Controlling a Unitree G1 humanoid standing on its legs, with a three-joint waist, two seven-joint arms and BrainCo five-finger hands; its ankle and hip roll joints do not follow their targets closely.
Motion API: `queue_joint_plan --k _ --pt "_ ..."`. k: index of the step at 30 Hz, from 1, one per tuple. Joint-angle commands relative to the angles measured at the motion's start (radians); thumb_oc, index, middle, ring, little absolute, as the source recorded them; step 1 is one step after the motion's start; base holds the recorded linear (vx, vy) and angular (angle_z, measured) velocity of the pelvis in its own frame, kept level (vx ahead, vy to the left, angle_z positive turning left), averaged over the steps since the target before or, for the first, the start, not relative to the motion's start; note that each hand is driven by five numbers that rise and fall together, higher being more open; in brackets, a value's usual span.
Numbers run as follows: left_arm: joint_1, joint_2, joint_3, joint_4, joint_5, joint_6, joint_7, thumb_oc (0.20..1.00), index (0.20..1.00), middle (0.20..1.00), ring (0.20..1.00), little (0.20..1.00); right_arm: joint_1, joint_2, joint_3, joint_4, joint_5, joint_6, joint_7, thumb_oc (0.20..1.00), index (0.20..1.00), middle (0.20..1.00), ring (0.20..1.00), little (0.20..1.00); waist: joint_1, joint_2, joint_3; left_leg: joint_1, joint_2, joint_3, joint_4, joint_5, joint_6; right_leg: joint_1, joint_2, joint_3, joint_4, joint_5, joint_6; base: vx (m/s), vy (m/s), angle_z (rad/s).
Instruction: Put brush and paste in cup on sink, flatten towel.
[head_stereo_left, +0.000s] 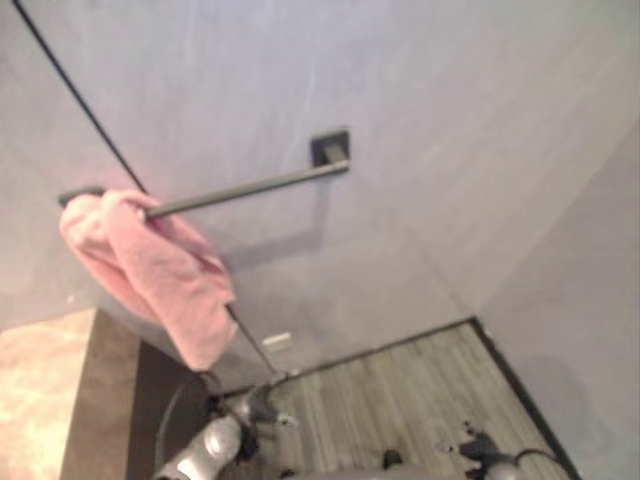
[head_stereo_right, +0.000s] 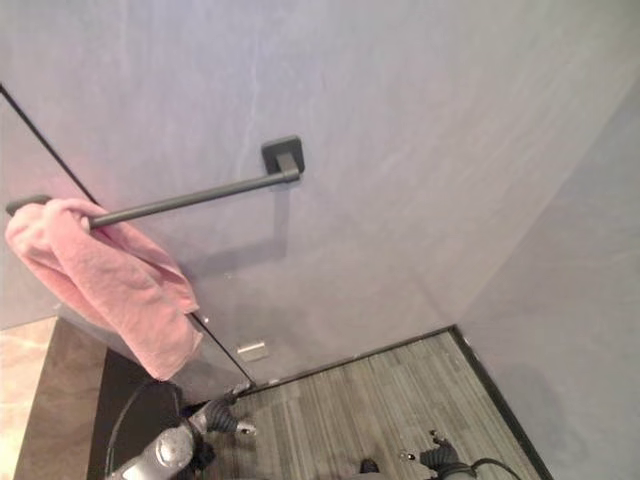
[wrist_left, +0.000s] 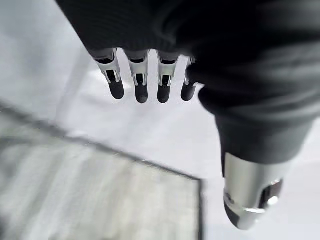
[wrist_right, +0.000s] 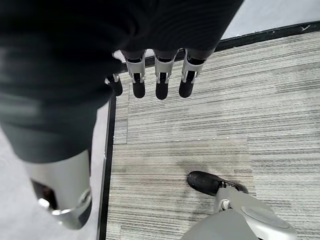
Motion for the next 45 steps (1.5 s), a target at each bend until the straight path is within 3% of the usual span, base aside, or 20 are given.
queue_joint_plan --k 1,4,5,7,14,20,25,29,33,39,45 --pt "-0.045 0.065 0.021 -0.111 -0.055 -0.038 -0.042 1.0 1.0 1.0 1.0 1.0 -0.047 0.006 0.004 0.037 -0.003 0.001 0.005 1.0 1.0 1.0 1.0 1.0 0.011 -0.054 -0.016 0.019 0.009 -0.024 0.016 -0.023 0.006 -0.045 -0.059 0.024 0.033 0.069 0.07 0.0 0.0 0.0" --pt "-0.056 0.11 0.043 -0.236 -0.094 -0.036 -0.063 1.0 1.0 1.0 1.0 1.0 -0.047 0.013 0.009 0.039 -0.008 0.005 0.008 1.0 1.0 1.0 1.0 1.0 0.012 -0.059 -0.019 0.016 0.007 -0.028 0.016 -0.024 0.006 -0.044 -0.062 0.022 0.032 0.071 0.071 0.0 0.009 0.03" --pt "-0.078 0.151 0.085 -0.376 -0.174 -0.036 -0.073 1.0 1.0 1.0 1.0 1.0 -0.047 0.022 0.014 0.048 -0.007 0.012 0.015 1.0 1.0 1.0 1.0 1.0 0.018 -0.066 -0.024 0.013 0.007 -0.031 0.016 -0.023 0.006 -0.042 -0.066 0.015 0.029 0.075 0.072 0.0 0.013 0.07" --pt "-0.085 0.189 0.12 -0.461 -0.223 -0.036 -0.076 1.0 1.0 1.0 1.0 1.0 -0.044 0.029 0.017 0.051 -0.006 0.013 0.02 1.0 1.0 1.0 1.0 1.0 0.022 -0.07 -0.027 0.011 0.006 -0.034 0.016 -0.024 0.006 -0.04 -0.069 0.012 0.026 0.078 0.074 0.0 0.004 0.03" --pt "-0.047 0.299 0.25 -0.653 -0.368 -0.045 -0.082 1.0 1.0 1.0 1.0 1.0 -0.034 0.04 0.025 0.066 -0.011 0.018 0.036 1.0 1.0 1.0 1.0 1.0 0.038 -0.075 -0.028 0.011 0.001 -0.043 0.016 -0.024 0.004 -0.029 -0.074 0.005 0.014 0.085 0.075 0.0 0.002 0.02" --pt "0.132 0.462 0.427 -0.806 -0.558 -0.057 -0.107 1.0 1.0 1.0 1.0 1.0 -0.028 0.029 0.023 0.094 -0.03 0.022 0.045 1.0 1.0 1.0 1.0 1.0 0.075 -0.073 -0.023 0.008 -0.007 -0.06 0.016 -0.022 0.003 -0.016 -0.084 -0.009 0.009 0.089 0.079 0.0 0.007 0.01" --pt "0.24 0.521 0.544 -0.887 -0.64 -0.064 -0.112 1.0 1.0 1.0 1.0 1.0 -0.025 0.017 0.021 0.102 -0.046 0.02 0.047 1.0 1.0 1.0 1.0 1.0 0.106 -0.074 -0.017 0.002 -0.017 -0.083 0.016 -0.02 0.004 -0.005 -0.094 -0.035 0.009 0.09 0.085 0.0 0.021 0.16" --pt "0.281 0.563 0.598 -0.918 -0.68 -0.064 -0.123 1.0 1.0 1.0 1.0 1.0 -0.026 0.008 0.022 0.107 -0.058 0.021 0.046 1.0 1.0 1.0 1.0 1.0 0.125 -0.077 -0.012 -0.007 -0.021 -0.1 0.016 -0.017 0.006 -0.001 -0.102 -0.058 0.011 0.091 0.089 -0.02 0.021 0.24" --pt "0.356 0.611 0.715 -0.936 -0.728 -0.075 -0.138 1.0 1.0 1.0 1.0 1.0 -0.016 -0.002 0.017 0.107 -0.069 0.019 0.052 1.0 1.0 1.0 1.0 1.0 0.147 -0.082 -0.01 -0.017 -0.029 -0.126 0.016 -0.014 0.008 0.008 -0.111 -0.084 0.013 0.093 0.094 -0.01 0.018 0.17" --pt "0.443 0.581 0.84 -0.854 -0.763 -0.087 -0.116 1.0 1.0 1.0 1.0 1.0 0.011 -0.006 0.001 0.089 -0.07 0.015 0.054 1.0 1.0 1.0 1.0 1.0 0.182 -0.088 -0.004 -0.034 -0.041 -0.162 0.016 -0.007 0.011 0.017 -0.121 -0.122 0.02 0.093 0.097 -0.01 0.015 0.18" --pt "0.484 0.553 0.929 -0.736 -0.685 -0.091 -0.053 1.0 1.0 1.0 1.0 1.0 0.03 -0.015 -0.028 0.077 -0.062 0.014 0.045 1.0 1.0 1.0 1.0 1.0 0.215 -0.09 0.004 -0.058 -0.059 -0.198 0.016 -0.002 0.017 0.022 -0.137 -0.163 0.023 0.092 0.103 -0.01 0.02 0.21"
